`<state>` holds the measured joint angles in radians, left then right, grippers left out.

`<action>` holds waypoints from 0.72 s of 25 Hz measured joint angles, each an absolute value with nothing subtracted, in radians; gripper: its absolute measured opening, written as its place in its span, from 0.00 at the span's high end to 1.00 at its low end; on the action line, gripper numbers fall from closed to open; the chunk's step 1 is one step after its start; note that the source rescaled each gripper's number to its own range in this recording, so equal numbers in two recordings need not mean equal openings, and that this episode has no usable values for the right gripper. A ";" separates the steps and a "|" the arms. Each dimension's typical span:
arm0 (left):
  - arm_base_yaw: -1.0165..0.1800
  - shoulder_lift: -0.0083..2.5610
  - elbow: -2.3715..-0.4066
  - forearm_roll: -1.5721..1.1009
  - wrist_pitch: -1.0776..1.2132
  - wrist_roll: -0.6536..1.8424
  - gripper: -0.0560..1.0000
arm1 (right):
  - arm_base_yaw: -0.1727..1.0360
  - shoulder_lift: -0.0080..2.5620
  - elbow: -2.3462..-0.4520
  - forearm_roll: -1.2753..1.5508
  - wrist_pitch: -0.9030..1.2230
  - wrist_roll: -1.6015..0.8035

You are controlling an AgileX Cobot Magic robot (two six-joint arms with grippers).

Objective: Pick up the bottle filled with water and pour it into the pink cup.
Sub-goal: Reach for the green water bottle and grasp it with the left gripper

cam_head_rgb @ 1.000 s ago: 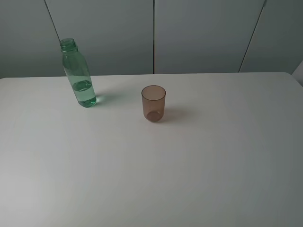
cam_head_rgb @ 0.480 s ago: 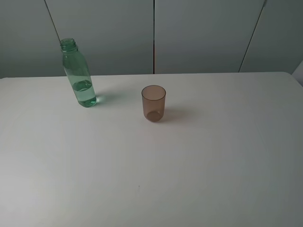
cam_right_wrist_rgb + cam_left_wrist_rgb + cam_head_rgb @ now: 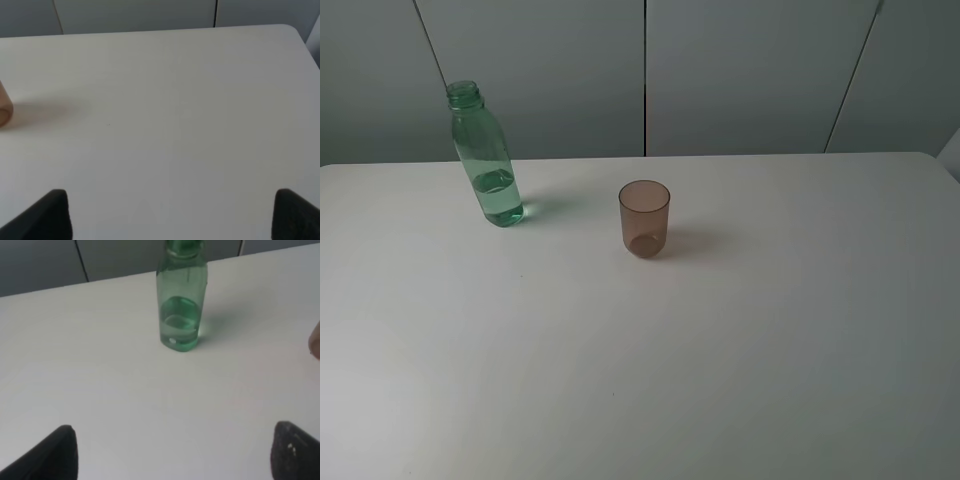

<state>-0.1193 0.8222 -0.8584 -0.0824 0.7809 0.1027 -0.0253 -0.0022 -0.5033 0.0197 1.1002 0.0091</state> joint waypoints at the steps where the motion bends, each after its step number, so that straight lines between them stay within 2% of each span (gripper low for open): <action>1: -0.119 0.860 -0.853 -0.090 0.740 0.117 0.05 | -0.025 -0.002 -0.503 0.020 1.100 0.009; 10: -0.119 1.110 -0.648 -0.156 0.164 0.162 0.05 | -0.025 -0.002 -0.503 0.020 1.100 0.009; 18: -0.136 1.358 -0.552 -0.124 -0.163 0.153 0.05 | -0.025 -0.002 -0.503 0.020 1.100 0.009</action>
